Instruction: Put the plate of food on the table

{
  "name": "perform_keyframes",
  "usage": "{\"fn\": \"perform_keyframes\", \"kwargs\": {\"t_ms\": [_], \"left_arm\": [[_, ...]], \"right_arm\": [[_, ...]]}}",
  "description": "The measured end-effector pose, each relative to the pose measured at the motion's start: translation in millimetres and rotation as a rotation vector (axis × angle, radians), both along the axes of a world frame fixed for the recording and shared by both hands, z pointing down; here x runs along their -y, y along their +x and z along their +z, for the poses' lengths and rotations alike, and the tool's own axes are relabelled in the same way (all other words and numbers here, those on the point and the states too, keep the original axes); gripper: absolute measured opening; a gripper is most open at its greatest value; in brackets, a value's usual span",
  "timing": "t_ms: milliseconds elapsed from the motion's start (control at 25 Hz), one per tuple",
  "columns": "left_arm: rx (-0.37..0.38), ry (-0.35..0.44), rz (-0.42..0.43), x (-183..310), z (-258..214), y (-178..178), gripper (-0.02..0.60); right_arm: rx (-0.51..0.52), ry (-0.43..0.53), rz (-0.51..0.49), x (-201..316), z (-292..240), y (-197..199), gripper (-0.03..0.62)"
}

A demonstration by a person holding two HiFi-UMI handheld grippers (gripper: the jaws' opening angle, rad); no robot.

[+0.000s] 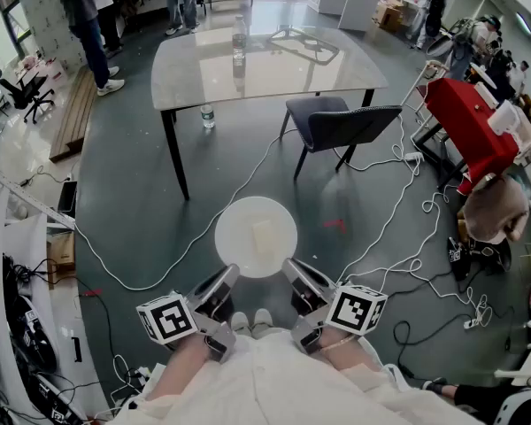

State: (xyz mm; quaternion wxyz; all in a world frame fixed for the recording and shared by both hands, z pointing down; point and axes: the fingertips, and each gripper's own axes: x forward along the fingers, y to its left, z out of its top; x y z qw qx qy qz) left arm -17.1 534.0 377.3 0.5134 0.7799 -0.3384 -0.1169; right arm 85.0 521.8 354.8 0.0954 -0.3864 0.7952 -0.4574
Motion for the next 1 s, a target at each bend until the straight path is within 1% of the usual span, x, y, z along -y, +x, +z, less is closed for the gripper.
{"fn": "perform_keyframes", "kwargs": {"t_ms": [320,480,720,1000], "left_arm": [[-0.006,0.01,0.01,-1,-3,0,0.029],[-0.009,0.015,0.001,0,-6,0,0.029],[0.001,-0.002,-0.014,2,0,-5,0.029],[-0.01,-0.004,-0.018,7,-3,-2,0.03]], "right_arm": [[0.023,-0.023,0.017,-2,10,4,0.017],[0.016,-0.006,0.002,0,4,1,0.017],[0.003,-0.011,-0.01,2,9,-3,0.017],[0.001,-0.003,-0.019,8,7,0,0.018]]}}
